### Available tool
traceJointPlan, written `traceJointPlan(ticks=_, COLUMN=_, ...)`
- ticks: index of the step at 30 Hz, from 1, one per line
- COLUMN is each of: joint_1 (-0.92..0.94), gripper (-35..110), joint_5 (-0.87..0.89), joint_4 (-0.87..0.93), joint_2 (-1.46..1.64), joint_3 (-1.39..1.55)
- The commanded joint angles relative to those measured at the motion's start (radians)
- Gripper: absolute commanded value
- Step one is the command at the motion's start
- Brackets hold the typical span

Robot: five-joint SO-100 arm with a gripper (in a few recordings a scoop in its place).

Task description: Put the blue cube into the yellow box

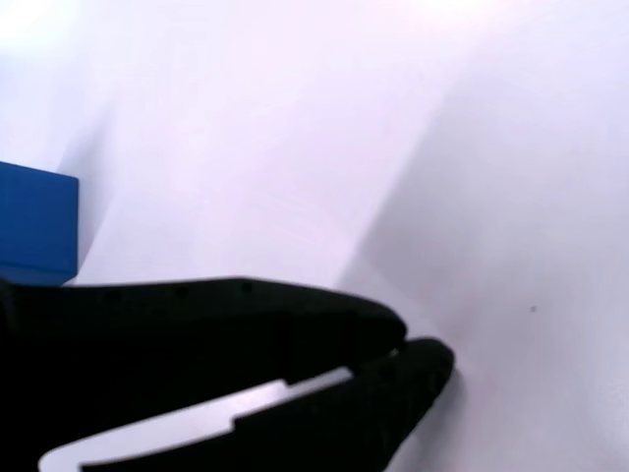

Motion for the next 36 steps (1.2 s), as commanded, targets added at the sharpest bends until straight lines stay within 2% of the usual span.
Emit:
traceJointPlan(ticks=1, joint_1=-0.028, gripper=0, joint_5=0.0, joint_4=0.015, joint_2=0.028, joint_3=0.028)
traceJointPlan(ticks=11, joint_1=-0.028, gripper=0, joint_5=-0.009, joint_4=0.017, joint_2=0.028, joint_3=0.028)
traceJointPlan(ticks=15, joint_1=-0.028, gripper=1, joint_5=-0.094, joint_4=0.011, joint_2=-0.006, joint_3=-0.006)
traceJointPlan(ticks=19, joint_1=-0.064, gripper=9, joint_5=-0.087, joint_4=-0.029, joint_2=-0.192, joint_3=-0.221)
traceJointPlan(ticks=21, joint_1=-0.11, gripper=18, joint_5=-0.038, joint_4=-0.02, joint_2=-0.285, joint_3=-0.362)
traceJointPlan(ticks=29, joint_1=-0.327, gripper=36, joint_5=0.014, joint_4=0.167, joint_2=-0.509, joint_3=-0.857)
traceJointPlan(ticks=36, joint_1=-0.568, gripper=45, joint_5=0.094, joint_4=0.25, joint_2=-0.641, joint_3=-1.108)
